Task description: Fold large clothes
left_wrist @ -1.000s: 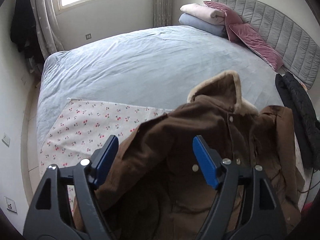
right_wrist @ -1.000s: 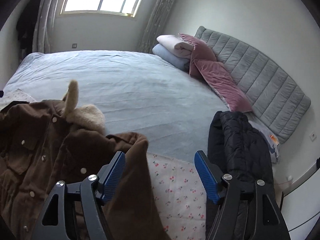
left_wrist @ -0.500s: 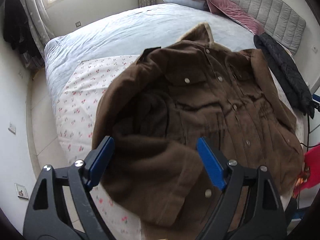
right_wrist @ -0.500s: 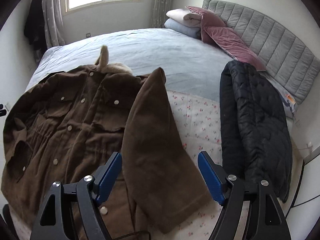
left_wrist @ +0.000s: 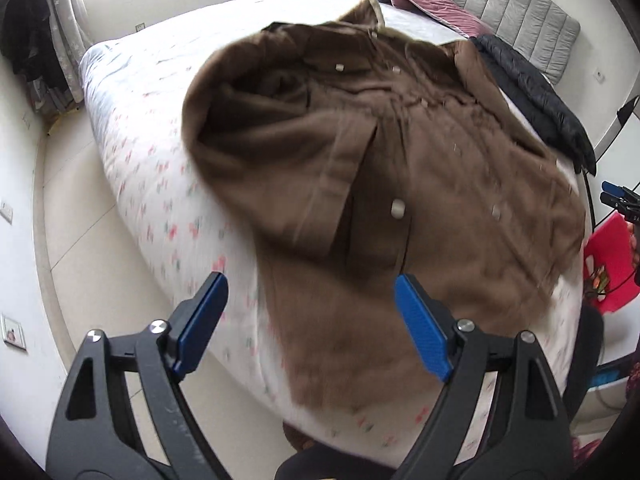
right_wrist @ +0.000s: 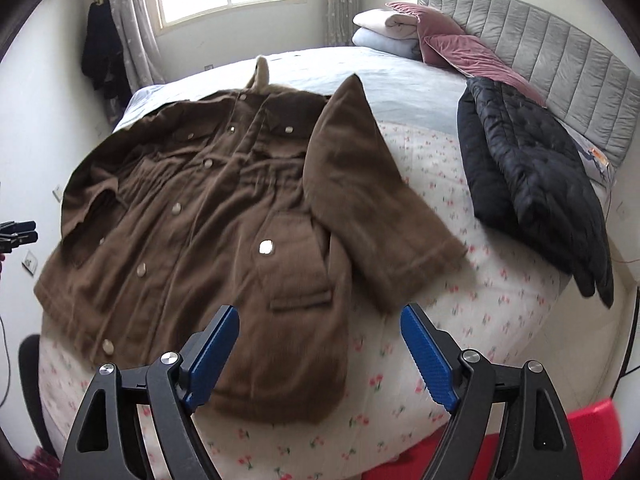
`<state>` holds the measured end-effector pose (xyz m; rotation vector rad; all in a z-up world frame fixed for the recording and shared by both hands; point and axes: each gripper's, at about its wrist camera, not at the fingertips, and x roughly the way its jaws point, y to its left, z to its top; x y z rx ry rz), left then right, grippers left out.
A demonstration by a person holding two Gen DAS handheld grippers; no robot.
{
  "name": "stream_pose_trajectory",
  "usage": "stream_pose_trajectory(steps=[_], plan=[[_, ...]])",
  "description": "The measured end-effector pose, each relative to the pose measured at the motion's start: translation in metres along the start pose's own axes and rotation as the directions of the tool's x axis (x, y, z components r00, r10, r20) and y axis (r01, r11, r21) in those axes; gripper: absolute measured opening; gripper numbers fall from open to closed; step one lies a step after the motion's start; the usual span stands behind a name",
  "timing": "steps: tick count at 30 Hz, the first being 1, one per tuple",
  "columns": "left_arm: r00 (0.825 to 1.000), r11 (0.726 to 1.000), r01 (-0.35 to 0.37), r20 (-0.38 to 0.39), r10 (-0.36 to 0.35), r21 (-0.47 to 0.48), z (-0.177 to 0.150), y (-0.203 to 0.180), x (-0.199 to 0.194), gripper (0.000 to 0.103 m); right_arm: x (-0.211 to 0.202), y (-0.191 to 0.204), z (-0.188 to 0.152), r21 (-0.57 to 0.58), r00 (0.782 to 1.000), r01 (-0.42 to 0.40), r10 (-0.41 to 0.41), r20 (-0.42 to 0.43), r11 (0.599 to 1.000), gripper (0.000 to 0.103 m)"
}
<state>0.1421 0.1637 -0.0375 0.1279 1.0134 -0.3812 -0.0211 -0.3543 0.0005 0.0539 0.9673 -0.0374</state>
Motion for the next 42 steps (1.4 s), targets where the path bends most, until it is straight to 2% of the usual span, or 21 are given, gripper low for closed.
stream_pose_trajectory(steps=[4,8,11,15,19,21,24,26,27,29,32,34,37,42], plan=[[1.000,1.000,-0.006,0.025,0.006,-0.001,-0.042,0.011,-0.005,0.086,0.006,-0.002,-0.045,0.036,1.000,0.007,-0.007,-0.013,0.999,0.084],[1.000,1.000,-0.010,0.015,0.010,0.003,-0.074,0.020,0.000,0.086,0.004,-0.011,-0.074,0.079,1.000,-0.027,0.027,0.007,0.997,0.084],[1.000,1.000,0.019,0.006,-0.019,-0.024,-0.091,0.025,0.011,0.086,0.005,-0.018,-0.088,0.120,0.999,-0.046,0.044,0.020,0.992,0.084],[0.999,0.999,0.023,-0.032,-0.025,-0.043,-0.105,0.023,0.031,0.086,0.015,-0.028,-0.106,0.151,1.000,-0.023,0.024,-0.005,0.988,0.084],[0.997,0.991,0.074,0.041,-0.070,-0.113,-0.105,0.029,0.033,0.086,0.025,-0.036,-0.113,0.174,1.000,-0.011,0.016,-0.026,0.985,0.084],[0.995,0.984,0.087,0.052,-0.080,-0.153,-0.100,0.033,0.038,0.084,0.035,-0.035,-0.109,0.161,0.999,0.009,-0.003,-0.038,0.987,0.084],[0.993,0.981,0.108,0.058,-0.099,-0.161,-0.090,0.033,0.041,0.075,0.059,-0.030,-0.097,0.160,0.999,0.008,0.000,-0.050,0.987,0.084],[0.992,0.981,0.125,0.056,-0.117,-0.151,-0.082,0.027,0.041,0.057,0.069,-0.025,-0.082,0.156,0.999,0.017,-0.012,-0.031,0.988,0.085],[0.991,0.980,0.132,0.052,-0.125,-0.147,-0.078,0.025,0.040,0.053,0.070,-0.023,-0.074,0.157,1.000,0.003,0.001,-0.022,0.988,0.085],[0.990,0.984,0.131,0.069,-0.123,-0.119,-0.065,0.017,0.034,0.038,0.067,-0.017,-0.052,0.167,0.998,-0.062,0.060,0.018,0.984,0.085],[0.976,0.978,0.163,0.166,-0.140,-0.134,-0.044,0.011,0.019,0.035,0.056,-0.008,-0.021,0.159,0.988,-0.141,0.130,0.082,0.977,0.085],[0.968,0.971,0.180,0.201,-0.147,-0.158,-0.031,0.009,0.017,0.035,0.053,-0.005,-0.006,0.173,0.981,-0.179,0.164,0.102,0.968,0.085],[0.968,0.964,0.185,0.202,-0.146,-0.190,-0.014,0.005,0.025,0.035,0.054,-0.002,0.008,0.196,0.978,-0.201,0.186,0.096,0.960,0.085],[0.977,0.951,0.178,0.160,-0.140,-0.254,0.000,0.003,0.048,0.035,0.072,-0.005,0.018,0.272,0.976,-0.219,0.207,0.070,0.937,0.085]])
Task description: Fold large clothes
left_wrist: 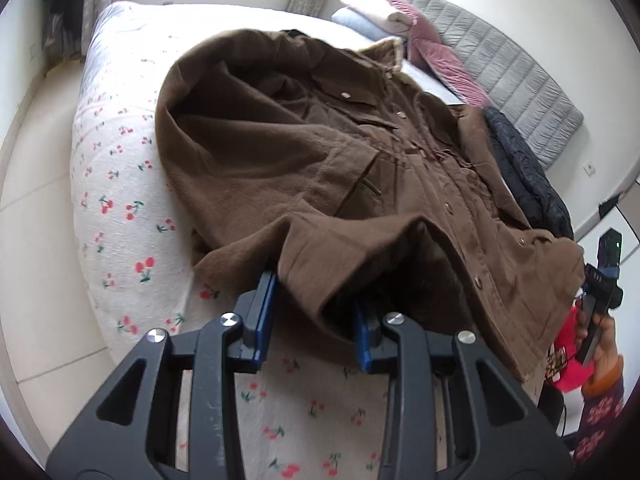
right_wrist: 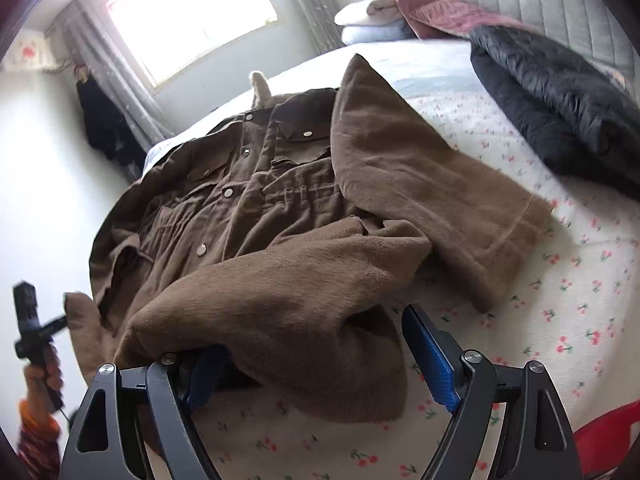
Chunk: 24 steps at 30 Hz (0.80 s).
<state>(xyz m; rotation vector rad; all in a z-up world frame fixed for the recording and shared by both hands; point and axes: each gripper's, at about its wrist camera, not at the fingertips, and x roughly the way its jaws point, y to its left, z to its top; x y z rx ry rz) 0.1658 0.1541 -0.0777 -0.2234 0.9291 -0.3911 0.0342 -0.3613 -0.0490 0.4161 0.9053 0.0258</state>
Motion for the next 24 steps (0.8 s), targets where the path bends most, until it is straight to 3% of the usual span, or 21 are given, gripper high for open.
stream_pose_trajectory(steps=[10,16,18,19,20,21,23,24], plan=[[0.998,0.999,-0.001,-0.056,-0.002,-0.046,-0.007,0.005,-0.001,0.038,0.038,-0.028,-0.036,0.004,0.984,0.139,-0.138,-0.110,0.990,0.085],[0.993,0.996,0.054,-0.097,-0.061,-0.070,-0.016,-0.002,-0.005,0.044,0.041,-0.032,-0.036,-0.018,0.984,0.170,-0.171,-0.057,0.985,0.082],[0.990,0.992,0.078,-0.110,-0.088,-0.095,-0.019,-0.006,0.000,0.044,0.049,-0.025,-0.031,-0.043,0.979,0.193,-0.196,-0.051,0.980,0.058],[0.987,0.989,0.096,-0.118,-0.109,-0.110,-0.020,-0.007,0.003,0.044,0.053,-0.022,-0.028,-0.037,0.983,0.172,-0.173,-0.054,0.984,0.028],[0.981,0.983,0.124,-0.134,-0.143,-0.138,-0.022,-0.007,0.008,0.044,0.054,-0.020,-0.025,-0.014,0.985,0.159,-0.160,-0.061,0.987,0.017],[0.977,0.979,0.131,-0.149,-0.154,-0.155,-0.023,-0.007,0.011,0.043,0.054,-0.019,-0.023,0.000,0.986,0.151,-0.151,-0.064,0.988,0.014],[0.979,0.979,0.127,-0.141,-0.150,-0.160,-0.021,-0.007,0.009,0.014,0.043,-0.009,-0.020,0.011,0.995,0.084,-0.084,-0.061,0.996,0.010],[0.982,0.981,0.116,-0.129,-0.137,-0.158,-0.019,-0.008,0.005,0.013,0.035,-0.003,-0.018,-0.008,0.996,0.077,-0.077,-0.052,0.997,0.009]])
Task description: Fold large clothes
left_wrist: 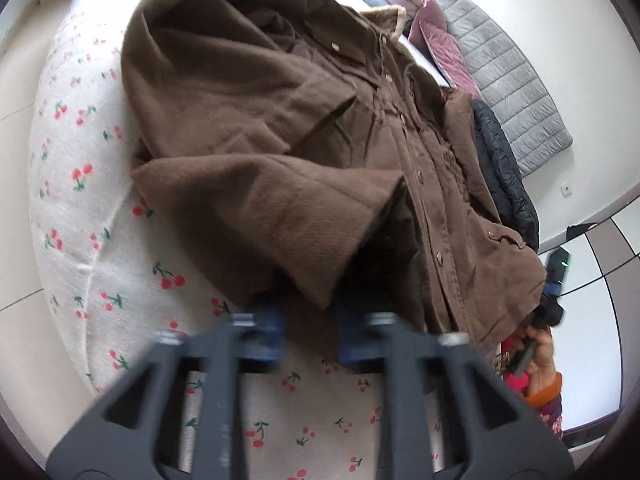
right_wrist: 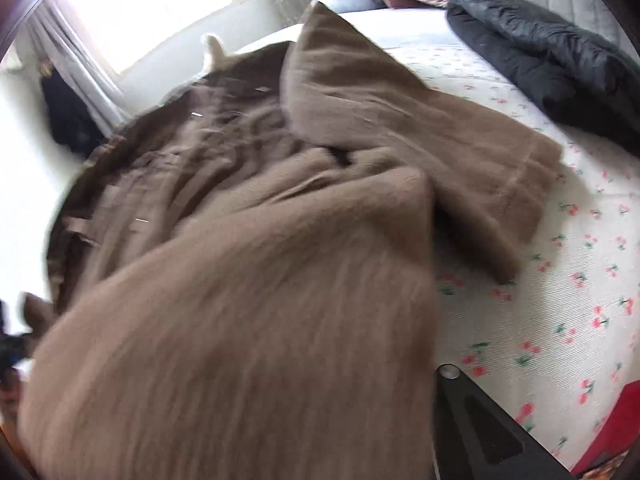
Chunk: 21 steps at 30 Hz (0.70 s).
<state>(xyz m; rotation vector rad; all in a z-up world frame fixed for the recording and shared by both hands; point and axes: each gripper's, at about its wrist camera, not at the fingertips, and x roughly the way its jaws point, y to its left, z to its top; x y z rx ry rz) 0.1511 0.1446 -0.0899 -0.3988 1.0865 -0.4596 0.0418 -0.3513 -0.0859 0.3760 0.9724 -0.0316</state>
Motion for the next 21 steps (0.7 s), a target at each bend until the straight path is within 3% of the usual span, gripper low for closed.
stream_pose_trajectory(steps=[5,7,10,13,16,18,21], plan=[[0.993,0.999,0.042,0.107,-0.039,-0.027,0.010,-0.006,-0.051,0.008,-0.090,0.034,0.008,-0.050,0.993,-0.082,0.086,0.086,0.995,0.006],[0.988,1.000,0.022,0.153,-0.021,-0.009,0.010,-0.011,-0.073,0.008,-0.126,0.044,0.010,-0.069,0.986,-0.088,0.097,0.138,0.994,0.003],[0.977,1.000,0.006,0.215,-0.005,-0.005,0.003,-0.012,-0.108,0.007,-0.176,0.044,0.011,-0.091,0.968,-0.073,0.092,0.232,0.993,0.000],[0.973,0.999,-0.032,0.229,0.035,-0.017,-0.004,-0.004,-0.121,0.002,-0.211,0.022,0.020,-0.046,0.949,0.029,-0.013,0.314,0.999,0.000],[0.971,0.987,-0.162,0.177,0.162,-0.014,-0.020,0.012,-0.113,0.002,-0.215,-0.003,0.013,-0.027,0.950,0.132,-0.119,0.287,0.991,0.003],[0.968,0.975,-0.219,0.122,0.220,-0.027,-0.029,0.026,-0.104,0.002,-0.205,-0.010,0.003,-0.024,0.962,0.144,-0.135,0.238,0.989,0.005],[0.959,0.962,-0.270,0.079,0.272,-0.033,-0.041,0.041,-0.101,0.003,-0.176,-0.019,-0.013,-0.026,0.982,0.127,-0.122,0.148,0.992,0.030]])
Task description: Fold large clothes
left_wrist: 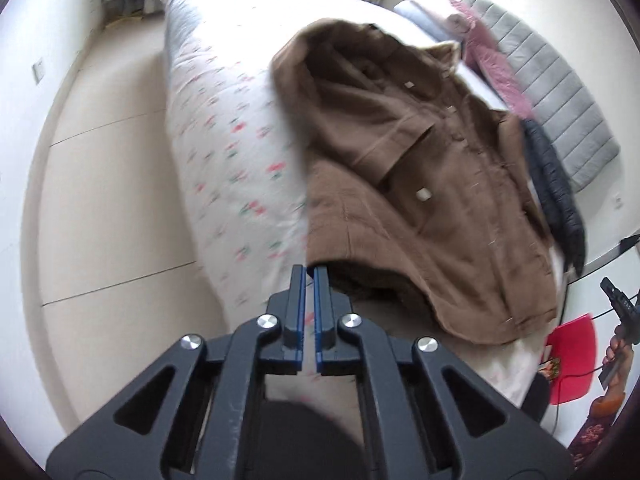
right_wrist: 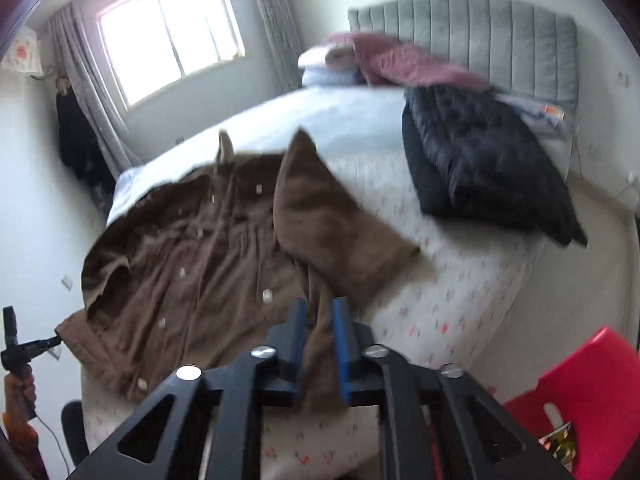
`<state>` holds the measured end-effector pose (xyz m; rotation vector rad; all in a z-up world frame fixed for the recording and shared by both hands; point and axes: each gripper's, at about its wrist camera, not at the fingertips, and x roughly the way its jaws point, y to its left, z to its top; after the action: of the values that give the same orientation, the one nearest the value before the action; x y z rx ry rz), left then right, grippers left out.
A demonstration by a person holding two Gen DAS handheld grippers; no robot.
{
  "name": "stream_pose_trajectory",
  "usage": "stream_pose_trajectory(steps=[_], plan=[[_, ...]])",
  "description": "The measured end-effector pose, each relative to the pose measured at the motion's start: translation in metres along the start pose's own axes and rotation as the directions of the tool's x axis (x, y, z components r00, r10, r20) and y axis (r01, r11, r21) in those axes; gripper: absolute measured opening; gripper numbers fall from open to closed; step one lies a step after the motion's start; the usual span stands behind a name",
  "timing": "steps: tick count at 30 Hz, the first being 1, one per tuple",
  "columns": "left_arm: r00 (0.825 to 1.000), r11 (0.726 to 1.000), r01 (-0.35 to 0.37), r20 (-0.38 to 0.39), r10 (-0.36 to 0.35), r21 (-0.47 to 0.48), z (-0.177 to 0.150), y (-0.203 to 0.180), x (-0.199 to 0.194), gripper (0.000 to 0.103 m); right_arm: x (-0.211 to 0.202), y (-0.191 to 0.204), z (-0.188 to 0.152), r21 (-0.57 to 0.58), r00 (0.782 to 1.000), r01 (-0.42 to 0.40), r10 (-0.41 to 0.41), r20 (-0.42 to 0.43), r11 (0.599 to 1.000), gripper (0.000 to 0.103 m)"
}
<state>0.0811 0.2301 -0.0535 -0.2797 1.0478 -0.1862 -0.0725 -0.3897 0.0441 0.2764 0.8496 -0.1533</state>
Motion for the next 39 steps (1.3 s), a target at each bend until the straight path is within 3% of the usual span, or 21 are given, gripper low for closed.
stream_pose_trajectory(steps=[1,2,3,4,5,10,15,19,24,27,28,29,31,35,38,39], plan=[[1.000,1.000,-0.001,0.005,0.001,0.000,-0.001,0.002,-0.004,0.010,0.011,0.002,-0.007,-0.015,1.000,-0.001,0.000,-0.031,1.000,0.043],[1.000,1.000,0.007,0.022,-0.006,-0.004,-0.002,0.003,-0.011,0.028,0.020,0.003,-0.013,-0.024,0.998,-0.011,0.010,-0.054,1.000,0.053],[0.999,1.000,0.015,0.041,-0.015,-0.006,0.000,0.002,-0.017,0.038,0.026,0.004,-0.017,-0.024,0.997,-0.023,0.021,-0.069,0.999,0.055],[0.998,1.000,0.018,0.067,-0.017,-0.003,-0.001,0.000,-0.025,0.057,0.036,0.005,-0.020,-0.022,0.995,-0.038,0.036,-0.090,0.999,0.056],[0.995,1.000,0.015,0.096,-0.016,0.008,0.001,-0.003,-0.033,0.066,0.045,0.004,-0.022,-0.018,0.993,-0.047,0.045,-0.109,0.999,0.057],[0.989,0.995,-0.029,0.149,0.014,0.097,0.008,-0.031,-0.045,0.082,0.084,-0.008,-0.018,0.028,0.988,-0.022,0.026,-0.153,0.999,0.062],[0.994,0.989,-0.008,0.110,-0.008,0.147,0.015,-0.058,-0.027,0.083,0.115,-0.051,0.002,0.186,0.986,-0.045,0.075,-0.152,0.981,0.069],[0.996,0.986,0.001,0.086,-0.015,0.166,0.018,-0.084,-0.008,0.083,0.152,-0.080,0.025,0.264,0.984,-0.011,0.056,-0.166,0.964,0.071],[0.996,0.983,0.032,0.078,-0.046,0.179,0.024,-0.110,0.009,0.083,0.210,-0.103,0.045,0.296,0.974,0.101,-0.034,-0.224,0.950,0.071],[0.995,0.983,0.038,0.081,-0.053,0.180,0.030,-0.119,0.018,0.083,0.226,-0.102,0.059,0.275,0.982,0.137,-0.093,-0.167,0.952,0.071],[0.995,0.983,0.038,0.081,-0.053,0.178,0.033,-0.121,0.023,0.083,0.230,-0.097,0.064,0.253,0.982,0.144,-0.106,-0.158,0.957,0.065],[0.996,0.984,0.035,0.077,-0.049,0.175,0.036,-0.123,0.029,0.083,0.233,-0.090,0.069,0.217,0.979,0.158,-0.125,-0.159,0.963,0.038],[0.997,0.984,0.019,0.064,-0.031,0.176,0.042,-0.126,0.039,0.083,0.232,-0.077,0.080,0.132,0.968,0.211,-0.189,-0.166,0.968,0.014],[0.999,0.978,-0.015,0.049,0.005,0.208,0.050,-0.129,0.051,0.083,0.176,-0.055,0.121,-0.024,0.962,0.274,-0.274,-0.010,0.961,0.008],[0.998,0.973,-0.047,0.047,0.038,0.228,0.058,-0.130,0.057,0.083,0.127,-0.049,0.156,-0.077,0.930,0.361,-0.352,0.109,0.929,0.008],[0.998,0.972,-0.051,0.047,0.041,0.231,0.059,-0.130,0.059,0.083,0.110,-0.048,0.170,-0.089,0.909,0.404,-0.388,0.151,0.910,0.008]])
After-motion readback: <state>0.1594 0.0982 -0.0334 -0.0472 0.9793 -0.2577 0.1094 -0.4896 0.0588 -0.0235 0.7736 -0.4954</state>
